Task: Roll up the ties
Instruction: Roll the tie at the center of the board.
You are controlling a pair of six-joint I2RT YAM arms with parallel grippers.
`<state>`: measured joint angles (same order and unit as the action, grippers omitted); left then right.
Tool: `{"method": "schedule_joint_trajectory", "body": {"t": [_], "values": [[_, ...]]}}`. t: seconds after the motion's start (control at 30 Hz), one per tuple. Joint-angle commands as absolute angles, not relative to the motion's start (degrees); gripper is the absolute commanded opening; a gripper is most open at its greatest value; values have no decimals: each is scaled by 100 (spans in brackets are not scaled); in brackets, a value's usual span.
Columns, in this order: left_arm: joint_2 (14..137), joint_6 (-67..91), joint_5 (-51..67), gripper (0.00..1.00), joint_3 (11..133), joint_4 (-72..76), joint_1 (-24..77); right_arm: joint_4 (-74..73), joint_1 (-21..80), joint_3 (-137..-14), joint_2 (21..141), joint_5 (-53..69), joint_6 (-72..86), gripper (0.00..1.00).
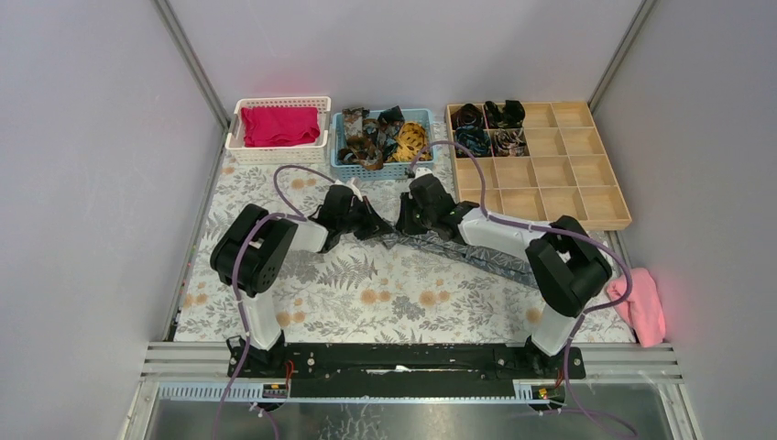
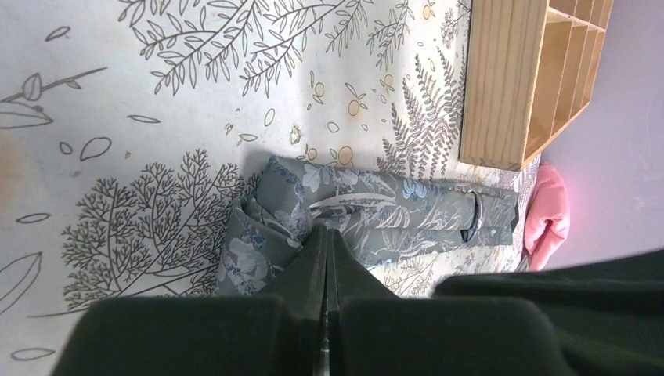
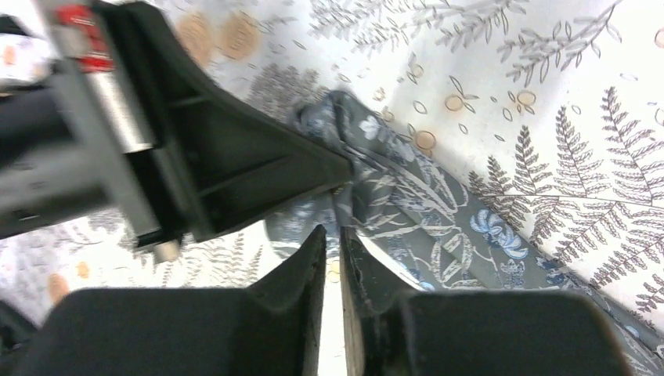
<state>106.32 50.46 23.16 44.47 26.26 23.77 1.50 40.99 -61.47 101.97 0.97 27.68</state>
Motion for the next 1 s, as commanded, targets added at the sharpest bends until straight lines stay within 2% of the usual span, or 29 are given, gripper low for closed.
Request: {"method": "schedule_joint_trajectory", "body": {"t": [0.0, 0.07, 0.1, 0.3, 0.47, 0.7, 0.97], "values": [[10863, 4957, 2155, 0, 4574, 2699, 2408, 38, 4156, -6169, 9707, 286, 2632, 24], [10904, 4957, 2162, 0, 4604, 2707, 2408, 83, 4154, -6121, 9696, 409, 2658, 37], [10915, 4957, 2164, 0, 4620, 2700, 2408, 71, 4149, -6129, 9721, 465, 2672, 38], [10911, 4922, 2149, 0, 4648, 2680, 2408, 165, 4149, -5844, 9737, 883, 2954, 40], [10916, 4897, 2163, 0, 4645, 2690, 2407, 1040, 4151, -5033, 9448, 1209, 3659, 42], [10892, 4878, 2197, 0, 4619, 2723, 2408, 4055, 4140, -3689, 9660, 1791, 5178, 44], [10837, 4874, 2215, 0, 4553, 2753, 2401, 6185, 4131, -3122, 10489, 1694, 6057, 43]]}}
